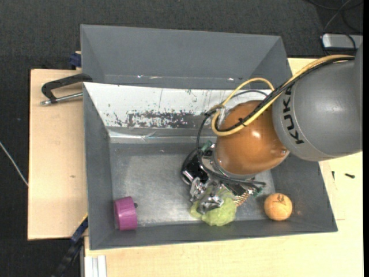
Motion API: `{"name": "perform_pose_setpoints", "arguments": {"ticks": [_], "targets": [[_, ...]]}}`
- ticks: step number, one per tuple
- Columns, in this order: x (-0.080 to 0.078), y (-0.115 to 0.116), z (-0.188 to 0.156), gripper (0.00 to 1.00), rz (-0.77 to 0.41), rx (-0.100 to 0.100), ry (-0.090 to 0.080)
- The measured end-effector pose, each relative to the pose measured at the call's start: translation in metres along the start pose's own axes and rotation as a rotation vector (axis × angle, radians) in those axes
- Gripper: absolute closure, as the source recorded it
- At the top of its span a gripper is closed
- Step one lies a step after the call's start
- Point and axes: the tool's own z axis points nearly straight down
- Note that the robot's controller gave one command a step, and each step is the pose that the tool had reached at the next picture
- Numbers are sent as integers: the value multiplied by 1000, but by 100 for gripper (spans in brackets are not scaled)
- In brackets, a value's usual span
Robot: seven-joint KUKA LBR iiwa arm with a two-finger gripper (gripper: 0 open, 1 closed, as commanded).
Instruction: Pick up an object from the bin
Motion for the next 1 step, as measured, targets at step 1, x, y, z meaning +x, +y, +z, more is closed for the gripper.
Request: {"name": "perform_pose_setpoints", "arguments": {"ticks": [1], "targets": [[0, 0, -17, 100, 0, 1, 4]]}}
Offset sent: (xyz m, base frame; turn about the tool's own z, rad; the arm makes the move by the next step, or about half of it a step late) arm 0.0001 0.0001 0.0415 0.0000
